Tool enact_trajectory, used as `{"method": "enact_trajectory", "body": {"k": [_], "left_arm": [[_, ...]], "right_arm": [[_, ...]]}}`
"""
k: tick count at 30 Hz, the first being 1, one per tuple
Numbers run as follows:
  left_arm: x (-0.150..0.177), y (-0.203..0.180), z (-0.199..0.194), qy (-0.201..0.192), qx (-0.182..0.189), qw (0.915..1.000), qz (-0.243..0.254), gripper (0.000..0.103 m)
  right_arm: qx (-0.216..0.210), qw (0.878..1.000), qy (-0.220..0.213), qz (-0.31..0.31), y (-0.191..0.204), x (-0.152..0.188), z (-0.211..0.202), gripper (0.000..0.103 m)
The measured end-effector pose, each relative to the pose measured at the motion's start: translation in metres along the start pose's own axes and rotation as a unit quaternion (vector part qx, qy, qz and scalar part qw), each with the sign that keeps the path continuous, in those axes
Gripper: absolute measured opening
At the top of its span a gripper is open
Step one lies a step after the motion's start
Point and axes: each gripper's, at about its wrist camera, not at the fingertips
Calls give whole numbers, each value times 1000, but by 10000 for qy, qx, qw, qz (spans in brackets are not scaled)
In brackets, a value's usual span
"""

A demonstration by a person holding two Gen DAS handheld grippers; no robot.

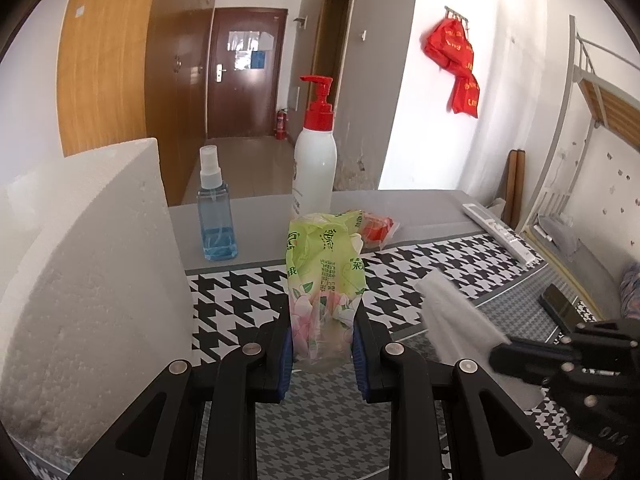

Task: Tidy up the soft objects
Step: 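Lift the green tissue pack with the left tool while the right tool lifts the white tissues, then carry the tissue pack and white tissues with both tools over the white foam box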

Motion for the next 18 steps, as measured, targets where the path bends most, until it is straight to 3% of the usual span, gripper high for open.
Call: {"method": "enact_trajectory", "body": {"k": [18], "left_arm": [[6, -11, -25, -173, 171, 9996, 175, 26]], "right_arm": [[256, 9976, -637, -17, 16, -9, -55, 4]]}}
Point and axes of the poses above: each gripper's, at about its wrist camera, not at the fingertips, and z roughly the way its jaws point, y to its left, x to its underside, and after that the axes turned 10 degrees about -z, right-handed
